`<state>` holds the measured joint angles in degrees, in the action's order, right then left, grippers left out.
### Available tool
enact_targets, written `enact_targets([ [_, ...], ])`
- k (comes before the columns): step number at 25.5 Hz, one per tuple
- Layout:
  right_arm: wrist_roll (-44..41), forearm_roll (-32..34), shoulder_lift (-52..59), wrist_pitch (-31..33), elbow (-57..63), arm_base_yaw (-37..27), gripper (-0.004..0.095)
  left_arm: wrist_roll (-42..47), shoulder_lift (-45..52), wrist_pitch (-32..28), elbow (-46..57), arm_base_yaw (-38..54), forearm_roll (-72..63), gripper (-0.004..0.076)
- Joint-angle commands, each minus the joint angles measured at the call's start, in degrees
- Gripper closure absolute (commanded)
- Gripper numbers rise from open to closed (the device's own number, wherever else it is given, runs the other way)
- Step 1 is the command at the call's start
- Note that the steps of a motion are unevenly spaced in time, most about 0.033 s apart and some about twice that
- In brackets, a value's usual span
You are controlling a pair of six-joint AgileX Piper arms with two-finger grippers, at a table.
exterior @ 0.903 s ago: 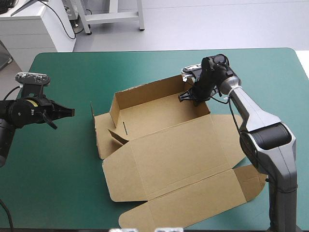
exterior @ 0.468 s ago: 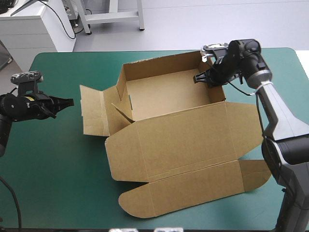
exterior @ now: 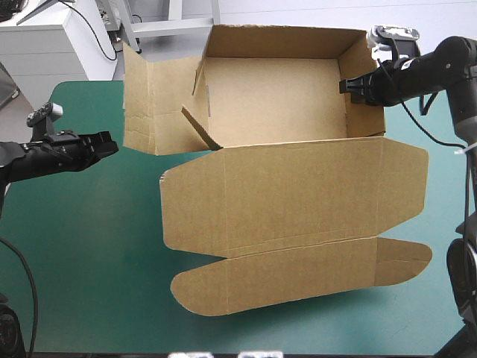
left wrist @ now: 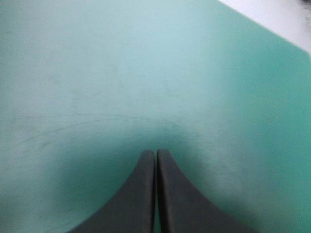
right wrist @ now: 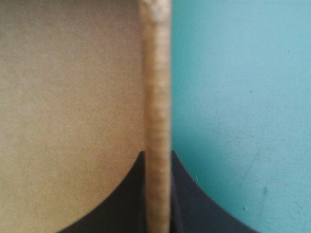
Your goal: Fold the box
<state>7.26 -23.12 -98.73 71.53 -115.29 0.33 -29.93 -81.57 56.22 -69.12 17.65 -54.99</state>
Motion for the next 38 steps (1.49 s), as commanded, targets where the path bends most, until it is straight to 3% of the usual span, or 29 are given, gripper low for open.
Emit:
enact_targets([
  [1, 0.9, -5.1, 4.8, -0.2, -1.5, -0.5, 0.0927, -7.4, 0.9, 3.7, -1.5, 0.1, -19.4, 0.0731],
  [5, 0.9, -6.4, 5.8, -0.2, -0.8, -0.5, 0.0927, -8.9, 0.9, 5.4, -1.5, 0.0, -27.1, 0.0731],
  [16, 2.7, -8.2, 6.1, -2.9, 5.8, 2.6, 0.0927, -10.3, 1.0, 15.5, -2.1, -0.1, -28.6, 0.0731],
  [22, 2.6, -6.3, 6.1, -9.3, 8.3, 7.5, 0.0927, -10.3, 2.3, 17.3, -2.1, -0.1, -26.7, 0.0731],
  [30, -0.5, -1.4, 5.6, -14.7, 9.3, 9.1, 0.0927, -9.8, 7.4, 17.5, -2.1, -0.1, -24.7, 0.0732],
  [38, -3.2, 4.7, 4.8, -26.2, 12.3, 17.6, 0.0925, -4.6, 12.7, 16.1, -2.1, -0.1, -15.2, 0.0731],
])
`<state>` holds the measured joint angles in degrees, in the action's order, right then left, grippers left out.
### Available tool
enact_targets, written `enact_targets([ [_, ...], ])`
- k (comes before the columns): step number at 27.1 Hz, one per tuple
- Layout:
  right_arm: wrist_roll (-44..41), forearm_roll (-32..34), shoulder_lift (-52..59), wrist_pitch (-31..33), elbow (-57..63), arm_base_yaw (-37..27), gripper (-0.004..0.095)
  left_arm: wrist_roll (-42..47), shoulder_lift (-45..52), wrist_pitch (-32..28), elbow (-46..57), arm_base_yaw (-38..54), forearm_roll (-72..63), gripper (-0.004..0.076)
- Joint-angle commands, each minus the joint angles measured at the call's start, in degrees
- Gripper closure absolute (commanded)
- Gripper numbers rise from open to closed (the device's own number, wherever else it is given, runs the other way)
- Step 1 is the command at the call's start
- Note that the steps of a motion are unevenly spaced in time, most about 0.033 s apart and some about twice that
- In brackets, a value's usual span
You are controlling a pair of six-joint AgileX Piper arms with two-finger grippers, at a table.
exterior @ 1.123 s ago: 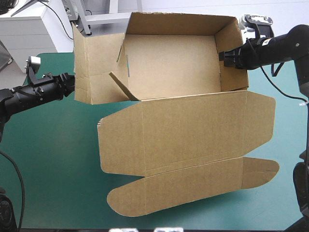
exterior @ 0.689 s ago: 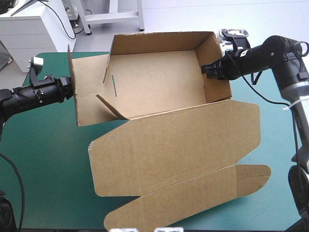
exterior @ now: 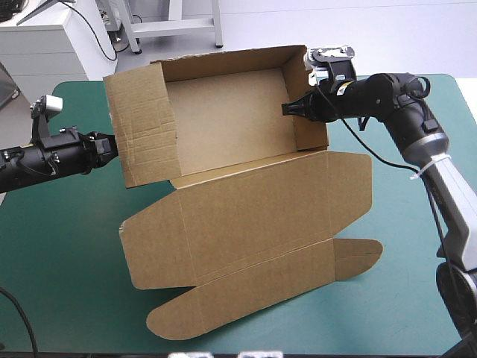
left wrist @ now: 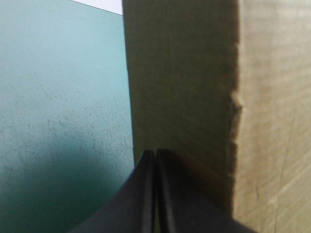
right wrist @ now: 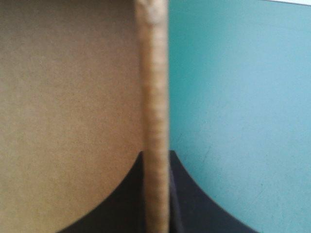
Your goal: Fold the box
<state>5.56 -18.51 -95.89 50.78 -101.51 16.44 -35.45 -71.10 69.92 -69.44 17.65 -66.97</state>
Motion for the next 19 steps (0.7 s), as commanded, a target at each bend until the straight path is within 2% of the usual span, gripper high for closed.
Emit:
enact_targets([
  [1, -1.7, 0.3, 1.6, -5.9, -1.5, 2.1, 0.0925, 1.0, 2.3, 2.3, -1.8, -0.1, -2.4, 0.0731],
  [7, -2.2, 0.2, -0.1, -7.3, -1.5, 4.1, 0.0925, 1.0, 2.4, 3.1, -1.8, -1.1, -1.6, 0.0731],
  [14, -2.2, 0.3, -0.7, -7.3, -1.5, 4.4, 0.0925, 1.0, 2.4, 1.4, -1.8, -2.2, 1.6, 0.0730],
  [17, -2.2, 0.5, -0.8, -8.0, -1.5, 5.3, 0.0925, 1.0, 2.4, 1.4, -1.8, -2.2, 1.6, 0.0697],
  [19, -2.2, 1.7, -0.8, -8.9, -1.5, 6.0, 0.0925, 1.0, 2.4, 1.4, -1.8, -2.2, 1.6, 0.0631],
])
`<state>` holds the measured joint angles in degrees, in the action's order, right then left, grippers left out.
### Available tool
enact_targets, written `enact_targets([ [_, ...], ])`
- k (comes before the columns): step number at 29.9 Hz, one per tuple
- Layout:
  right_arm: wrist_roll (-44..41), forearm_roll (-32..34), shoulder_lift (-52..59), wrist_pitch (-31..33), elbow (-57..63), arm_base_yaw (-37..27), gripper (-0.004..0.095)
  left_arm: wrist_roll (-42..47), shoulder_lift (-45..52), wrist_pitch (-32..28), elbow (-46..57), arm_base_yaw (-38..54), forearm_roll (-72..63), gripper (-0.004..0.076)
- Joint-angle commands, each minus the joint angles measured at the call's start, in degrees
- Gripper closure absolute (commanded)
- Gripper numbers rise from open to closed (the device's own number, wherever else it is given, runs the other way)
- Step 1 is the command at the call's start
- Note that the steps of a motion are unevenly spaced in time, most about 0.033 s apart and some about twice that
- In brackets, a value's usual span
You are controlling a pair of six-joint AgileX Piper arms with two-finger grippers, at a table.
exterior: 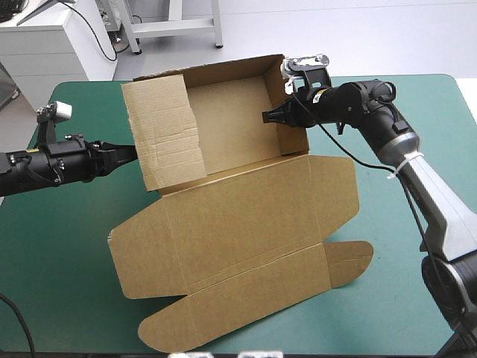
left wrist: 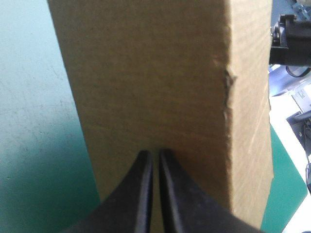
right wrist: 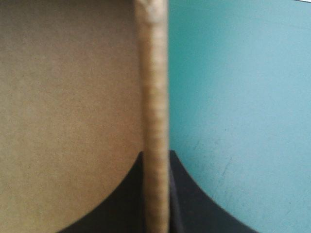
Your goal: Fold the box
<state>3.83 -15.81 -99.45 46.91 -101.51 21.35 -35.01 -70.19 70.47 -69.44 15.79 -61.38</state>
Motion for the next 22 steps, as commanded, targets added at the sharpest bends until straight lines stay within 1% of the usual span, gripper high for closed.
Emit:
enact_targets([
  [1, -0.5, -0.2, 2.7, -5.5, -1.5, 1.7, 0.0925, 0.5, 1.5, 1.0, -1.8, -0.3, -4.0, 0.0586],
  [3, -0.6, 1.1, 2.7, -5.9, -1.5, 2.6, 0.0925, 0.5, 1.5, 1.0, -1.8, -0.3, -4.0, 0.0491],
  [4, -0.7, 1.4, 2.7, -6.0, -1.5, 3.1, 0.0925, 0.5, 1.5, 1.0, -1.8, -0.3, -4.0, 0.0426],
  [6, -2.0, 2.6, 2.7, -6.3, -1.5, 3.4, 0.0925, 0.5, 1.5, 1.2, -1.8, -0.3, -4.0, 0.0337],
  [7, -2.3, 3.6, 2.6, -6.3, -1.5, 3.7, 0.0925, 0.5, 1.5, 1.3, -1.8, -0.3, -4.0, 0.0297],
  [9, -2.4, 3.8, 2.6, -6.3, -1.5, 3.7, 0.0925, 1.4, 1.5, 1.7, -1.8, -0.3, -4.1, 0.0255],
  [12, -2.4, 4.5, 2.5, -6.0, -1.5, 4.2, 0.0925, 2.8, 1.5, 1.8, -1.8, -0.3, -4.2, 0.0244],
  [15, -2.6, 4.9, 2.0, -6.0, -1.5, 4.9, 0.0925, 2.8, 1.5, 3.5, -1.8, -0.3, -5.9, 0.0244],
  [22, -2.9, 5.1, 0.5, -5.0, -1.5, 4.9, 0.0925, 2.8, 1.5, 3.5, -1.8, -0.3, -6.5, 0.0244],
])
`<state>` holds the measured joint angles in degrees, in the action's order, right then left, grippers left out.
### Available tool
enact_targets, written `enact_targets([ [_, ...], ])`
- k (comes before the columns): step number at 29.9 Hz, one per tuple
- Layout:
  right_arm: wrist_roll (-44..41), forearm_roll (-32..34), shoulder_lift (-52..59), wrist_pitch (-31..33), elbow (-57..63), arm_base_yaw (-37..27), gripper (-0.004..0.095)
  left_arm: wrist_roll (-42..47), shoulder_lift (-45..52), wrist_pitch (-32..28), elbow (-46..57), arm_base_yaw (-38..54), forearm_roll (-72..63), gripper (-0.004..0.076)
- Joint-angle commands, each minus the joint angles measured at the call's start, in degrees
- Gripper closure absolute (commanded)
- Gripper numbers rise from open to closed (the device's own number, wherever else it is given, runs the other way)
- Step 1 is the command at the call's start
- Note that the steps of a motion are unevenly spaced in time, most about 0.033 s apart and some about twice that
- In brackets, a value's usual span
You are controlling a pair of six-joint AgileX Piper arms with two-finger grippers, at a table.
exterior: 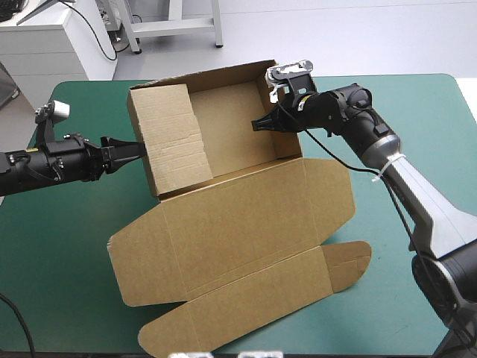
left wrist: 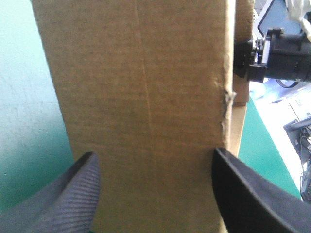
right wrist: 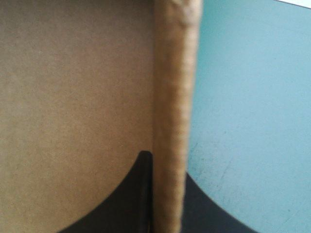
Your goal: Fold the box
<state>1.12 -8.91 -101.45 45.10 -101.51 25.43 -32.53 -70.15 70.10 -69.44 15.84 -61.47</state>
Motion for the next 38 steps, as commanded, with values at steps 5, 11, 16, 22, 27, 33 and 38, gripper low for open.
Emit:
enact_targets([
  [5, -0.2, -1.8, 2.4, -3.7, -1.6, 0.8, 0.0925, 0.4, 1.5, 3.8, -1.8, -0.4, -6.1, 0.0244],
  [11, -0.3, -1.8, 2.4, -4.4, -1.6, 1.7, 0.0921, 0.4, 1.5, 3.1, -1.8, -0.4, -3.5, 0.0244],
  [16, -1.5, -1.7, 2.4, -7.5, -1.7, 3.3, 0.0921, 6.5, 1.5, 2.0, -1.8, -0.4, 3.9, 0.0250],
  [22, -5.1, 1.3, 2.4, -8.5, -2.2, 3.8, 0.0906, 10.2, 1.5, 0.3, -1.8, -5.4, 7.8, 0.0250],
  [27, -5.2, 2.9, 2.5, -6.4, -4.1, 4.1, 0.0906, 16.3, 1.5, -8.9, -1.8, -13.8, 17.1, 0.0267],
  [33, -5.2, 6.6, 2.5, -4.4, -5.5, 6.0, 0.0906, 26.3, 1.3, -19.4, -1.8, -20.7, 28.8, 0.0286],
  [38, -5.2, 6.6, 2.5, -2.9, -5.5, 7.1, 0.0907, 36.2, -0.5, -22.8, -1.8, -22.2, 33.1, 0.0286],
])
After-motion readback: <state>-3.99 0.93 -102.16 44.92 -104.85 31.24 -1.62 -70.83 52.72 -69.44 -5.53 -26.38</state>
